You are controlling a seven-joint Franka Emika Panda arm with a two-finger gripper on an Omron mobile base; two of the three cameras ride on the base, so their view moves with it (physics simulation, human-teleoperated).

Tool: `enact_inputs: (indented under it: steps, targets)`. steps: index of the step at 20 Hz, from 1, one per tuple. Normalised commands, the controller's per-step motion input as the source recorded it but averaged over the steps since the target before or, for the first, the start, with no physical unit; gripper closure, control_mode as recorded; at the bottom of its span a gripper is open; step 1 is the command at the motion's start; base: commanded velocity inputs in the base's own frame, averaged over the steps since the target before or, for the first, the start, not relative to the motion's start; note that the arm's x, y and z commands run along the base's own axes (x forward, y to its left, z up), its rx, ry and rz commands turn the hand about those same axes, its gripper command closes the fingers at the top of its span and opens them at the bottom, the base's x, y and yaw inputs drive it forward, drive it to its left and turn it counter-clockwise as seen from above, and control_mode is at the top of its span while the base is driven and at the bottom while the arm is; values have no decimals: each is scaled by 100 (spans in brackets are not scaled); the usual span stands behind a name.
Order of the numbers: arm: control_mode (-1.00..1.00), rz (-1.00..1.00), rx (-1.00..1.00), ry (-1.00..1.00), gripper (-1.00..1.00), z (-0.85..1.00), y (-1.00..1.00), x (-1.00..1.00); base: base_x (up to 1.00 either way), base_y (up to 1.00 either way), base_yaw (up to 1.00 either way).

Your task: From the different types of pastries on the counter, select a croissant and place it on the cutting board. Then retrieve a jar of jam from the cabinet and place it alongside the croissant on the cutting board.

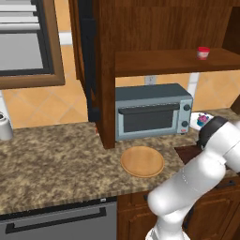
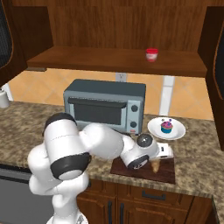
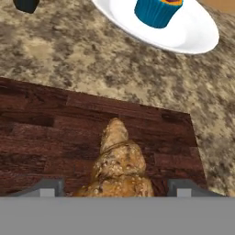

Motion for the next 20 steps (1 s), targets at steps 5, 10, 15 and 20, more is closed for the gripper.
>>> enact_inputs:
  steps: [5, 10, 15, 20]
  targets:
    - [-100, 0, 0, 9, -100, 36, 0, 0, 0, 0, 0]
    - [-100, 0, 3, 2, -100, 64, 0, -10, 0, 0, 0]
    - [-100, 0, 20, -7, -100, 79, -1, -52, 0, 0, 0]
    - [-100, 0, 3, -12, -100, 75, 10, -31, 0, 0, 0]
